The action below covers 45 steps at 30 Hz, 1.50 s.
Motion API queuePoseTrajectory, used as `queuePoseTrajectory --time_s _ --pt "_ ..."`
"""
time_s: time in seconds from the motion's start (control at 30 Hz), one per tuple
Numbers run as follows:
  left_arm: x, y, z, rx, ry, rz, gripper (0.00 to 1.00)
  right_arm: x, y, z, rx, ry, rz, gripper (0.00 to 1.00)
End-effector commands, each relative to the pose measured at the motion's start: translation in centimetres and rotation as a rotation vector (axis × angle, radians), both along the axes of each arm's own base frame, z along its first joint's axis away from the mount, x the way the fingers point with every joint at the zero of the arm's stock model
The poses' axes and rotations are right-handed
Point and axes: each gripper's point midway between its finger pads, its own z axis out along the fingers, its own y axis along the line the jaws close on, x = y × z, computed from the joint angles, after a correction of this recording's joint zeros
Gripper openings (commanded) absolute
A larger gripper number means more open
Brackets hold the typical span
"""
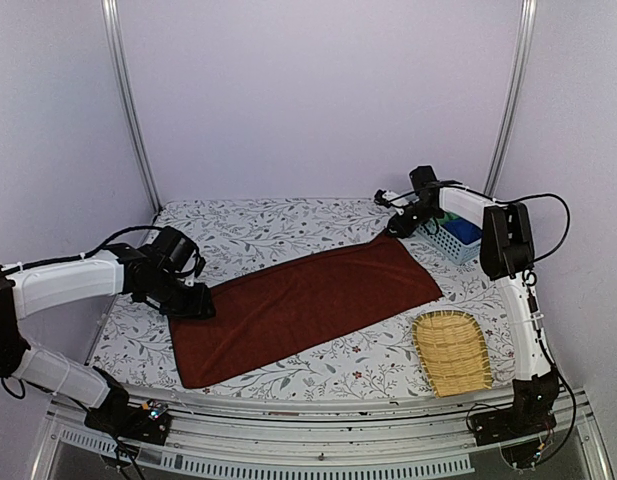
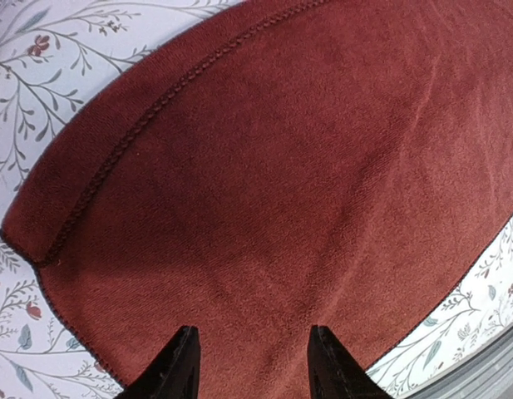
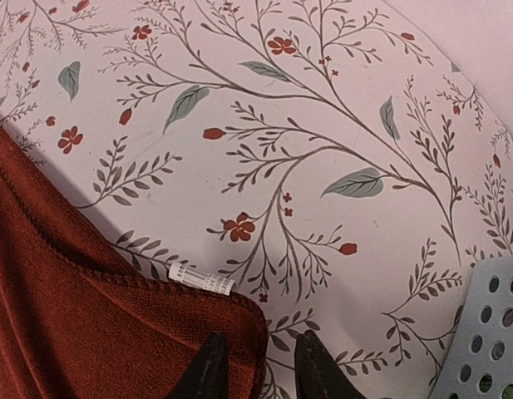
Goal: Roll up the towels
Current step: Smooth out the towel at the center of the board.
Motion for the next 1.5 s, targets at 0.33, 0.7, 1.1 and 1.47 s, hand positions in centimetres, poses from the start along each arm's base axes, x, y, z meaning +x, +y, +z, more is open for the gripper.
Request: queuePoseTrajectory --time_s 0.33,0.7,1.1,1.47 --pt "2.5 0.4 0.3 0.115 -0.033 -0.059 0.48 1.1 0.6 0.5 0.093 -0.022 0.01 0.05" --pt "3.7 -0.2 0.5 0.114 -0.034 -0.065 0.48 0.7 0.6 -0.8 0.103 0.013 0.008 0.32" --pt "3.3 0.3 -0.6 0.148 -0.012 -0.073 0.48 1.2 0.6 -0.3 0.119 -0.003 0.004 0.1" --pt "5.2 1.1 -1.0 0.292 -0.021 -0.19 0.55 4.1 -4.6 1.4 0.128 -0.052 -0.183 0.03"
